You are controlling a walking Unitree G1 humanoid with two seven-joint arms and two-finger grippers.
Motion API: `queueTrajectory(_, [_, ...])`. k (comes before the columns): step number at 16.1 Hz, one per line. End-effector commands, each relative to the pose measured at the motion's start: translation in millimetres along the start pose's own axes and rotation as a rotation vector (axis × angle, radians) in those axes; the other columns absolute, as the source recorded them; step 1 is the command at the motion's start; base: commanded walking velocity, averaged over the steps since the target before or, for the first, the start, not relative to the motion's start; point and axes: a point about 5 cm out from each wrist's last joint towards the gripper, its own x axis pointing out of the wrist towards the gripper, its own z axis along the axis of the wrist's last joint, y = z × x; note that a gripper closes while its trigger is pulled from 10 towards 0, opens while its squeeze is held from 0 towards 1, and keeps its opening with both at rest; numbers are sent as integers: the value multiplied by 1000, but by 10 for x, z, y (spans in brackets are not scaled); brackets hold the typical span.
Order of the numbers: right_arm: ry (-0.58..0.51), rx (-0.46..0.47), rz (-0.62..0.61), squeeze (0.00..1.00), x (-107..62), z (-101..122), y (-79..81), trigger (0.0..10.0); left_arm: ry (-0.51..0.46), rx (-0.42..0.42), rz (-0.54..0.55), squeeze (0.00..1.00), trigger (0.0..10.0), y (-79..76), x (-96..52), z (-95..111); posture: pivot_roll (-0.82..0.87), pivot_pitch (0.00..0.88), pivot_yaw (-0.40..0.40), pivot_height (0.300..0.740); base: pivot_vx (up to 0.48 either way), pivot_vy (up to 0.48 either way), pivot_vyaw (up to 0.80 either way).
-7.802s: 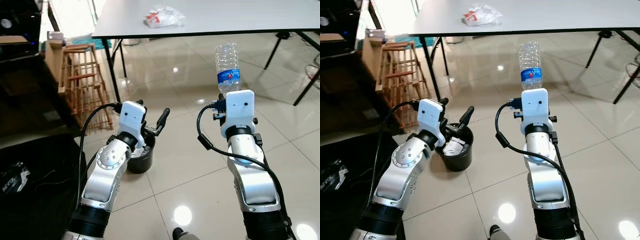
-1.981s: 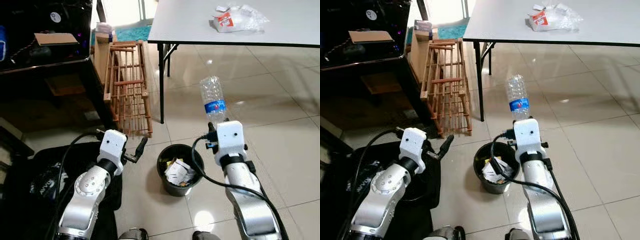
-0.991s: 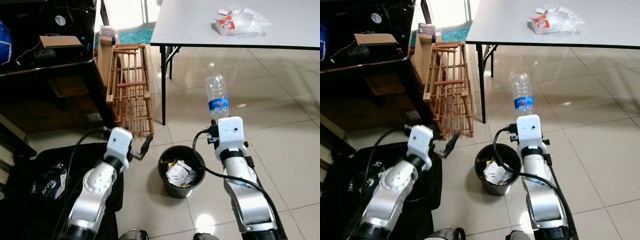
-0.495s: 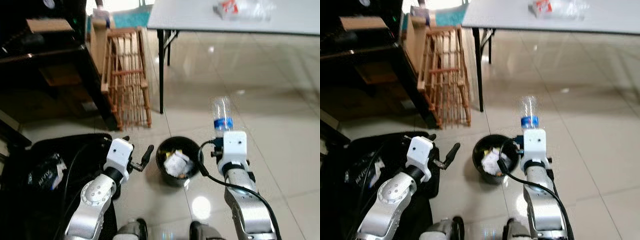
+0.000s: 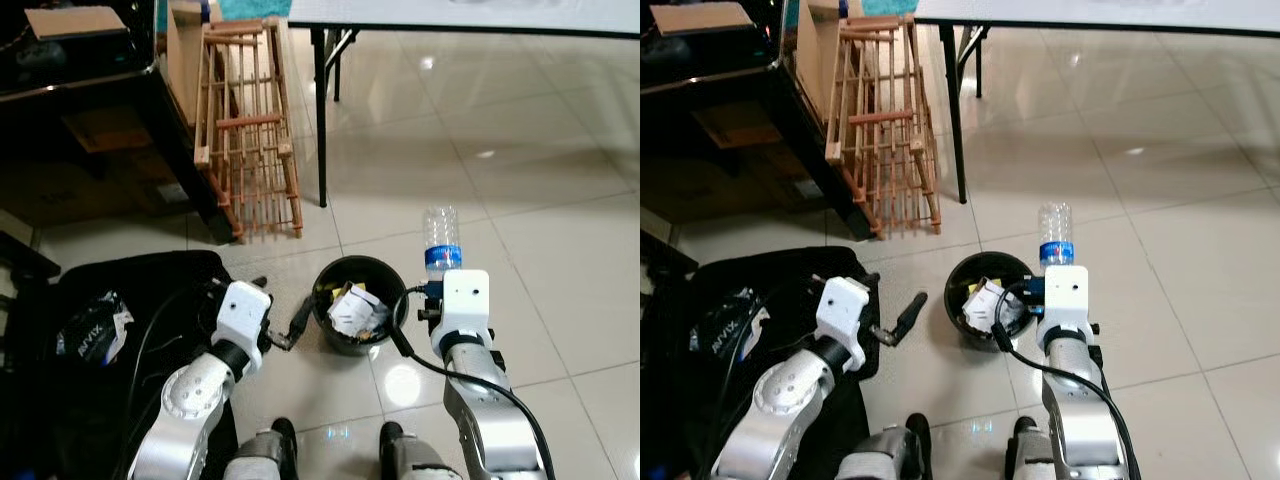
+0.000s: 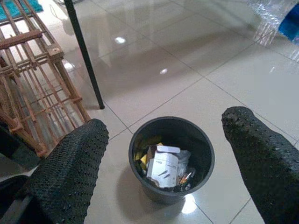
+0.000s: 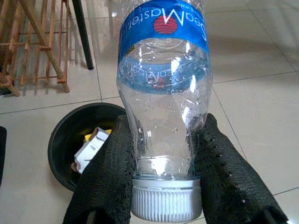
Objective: Picking trash to rubbish bin
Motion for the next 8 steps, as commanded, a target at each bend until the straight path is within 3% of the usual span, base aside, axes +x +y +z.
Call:
queueTrajectory(1, [18, 1, 3, 0, -29, -33, 19, 10000, 16, 7, -21, 0, 10000, -21, -36, -11, 31, 307, 67, 740, 442, 0, 0])
queueTrajectory(8, [21, -10, 9, 0, -43, -48, 19, 10000, 32, 13, -25, 0, 10000, -28, -50, -29, 26, 310, 63, 740, 441, 0, 0])
